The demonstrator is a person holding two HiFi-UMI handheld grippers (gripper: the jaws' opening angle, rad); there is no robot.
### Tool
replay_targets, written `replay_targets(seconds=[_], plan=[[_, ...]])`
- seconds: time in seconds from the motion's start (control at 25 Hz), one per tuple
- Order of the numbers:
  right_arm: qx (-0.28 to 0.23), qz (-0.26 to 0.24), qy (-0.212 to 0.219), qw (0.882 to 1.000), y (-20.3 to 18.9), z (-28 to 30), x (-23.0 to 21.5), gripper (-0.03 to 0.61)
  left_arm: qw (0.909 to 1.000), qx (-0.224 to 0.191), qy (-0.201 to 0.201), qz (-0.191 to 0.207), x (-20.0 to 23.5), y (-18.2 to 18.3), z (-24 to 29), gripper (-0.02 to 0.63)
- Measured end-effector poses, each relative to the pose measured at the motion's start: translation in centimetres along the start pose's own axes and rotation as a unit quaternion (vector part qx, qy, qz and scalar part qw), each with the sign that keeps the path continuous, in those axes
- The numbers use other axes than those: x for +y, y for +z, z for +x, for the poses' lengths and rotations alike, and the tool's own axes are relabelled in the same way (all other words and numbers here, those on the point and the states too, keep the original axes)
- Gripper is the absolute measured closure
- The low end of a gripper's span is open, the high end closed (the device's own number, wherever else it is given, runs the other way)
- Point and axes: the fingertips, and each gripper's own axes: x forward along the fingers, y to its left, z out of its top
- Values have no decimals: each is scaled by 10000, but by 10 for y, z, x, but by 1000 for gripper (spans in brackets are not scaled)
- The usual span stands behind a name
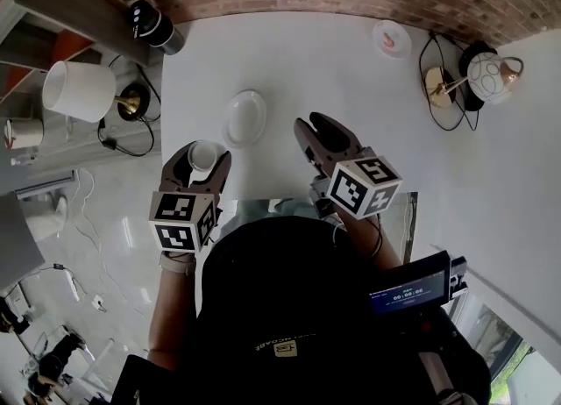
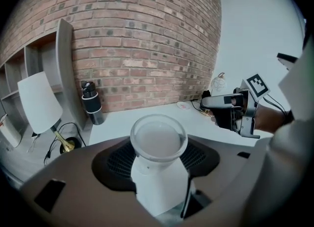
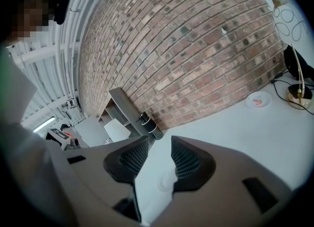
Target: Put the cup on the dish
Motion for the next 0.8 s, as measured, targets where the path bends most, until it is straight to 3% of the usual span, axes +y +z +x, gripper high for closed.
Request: replay_targets(seconds=[0.44,0.8], plan=[[-335,64,-539,9980,18,3,5,431,9960,87,-804,373,11,17,46,344],[-518,100,-1052,9930,26,-10,3,431,9917,126,-1044,737,23,2,84,344]])
